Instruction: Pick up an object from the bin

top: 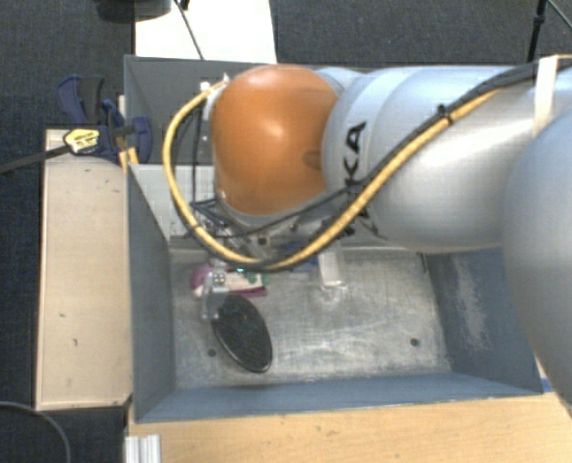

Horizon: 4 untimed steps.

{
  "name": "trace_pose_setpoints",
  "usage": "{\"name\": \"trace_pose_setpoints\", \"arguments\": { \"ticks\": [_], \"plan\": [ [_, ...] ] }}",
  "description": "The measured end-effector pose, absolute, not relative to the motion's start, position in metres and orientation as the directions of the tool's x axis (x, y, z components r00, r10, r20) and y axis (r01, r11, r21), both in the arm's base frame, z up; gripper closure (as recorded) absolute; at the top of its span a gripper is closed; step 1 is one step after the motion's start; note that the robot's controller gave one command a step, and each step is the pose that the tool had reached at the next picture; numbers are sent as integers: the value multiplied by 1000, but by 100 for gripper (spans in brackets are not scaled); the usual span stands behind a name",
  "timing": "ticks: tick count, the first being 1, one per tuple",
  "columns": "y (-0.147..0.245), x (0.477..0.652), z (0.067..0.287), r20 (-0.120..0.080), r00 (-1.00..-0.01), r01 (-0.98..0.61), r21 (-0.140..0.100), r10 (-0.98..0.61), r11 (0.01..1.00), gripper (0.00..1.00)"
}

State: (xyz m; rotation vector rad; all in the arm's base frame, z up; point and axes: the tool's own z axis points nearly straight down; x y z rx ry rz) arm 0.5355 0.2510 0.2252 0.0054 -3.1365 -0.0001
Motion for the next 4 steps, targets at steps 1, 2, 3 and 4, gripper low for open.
{"name": "trace_pose_setpoints", "arguments": {
  "ticks": [1, 2, 3, 4],
  "plan": [
    [190, 586, 150, 2, -989, 145, -4, 145, 989, 0],
    [182, 587, 137, 2, -955, 297, -1, 297, 955, 0],
    [183, 586, 134, 5, -934, 356, -2, 356, 934, 0],
    [179, 587, 70, 6, -909, 417, -1, 417, 909, 0]
  ]
}}
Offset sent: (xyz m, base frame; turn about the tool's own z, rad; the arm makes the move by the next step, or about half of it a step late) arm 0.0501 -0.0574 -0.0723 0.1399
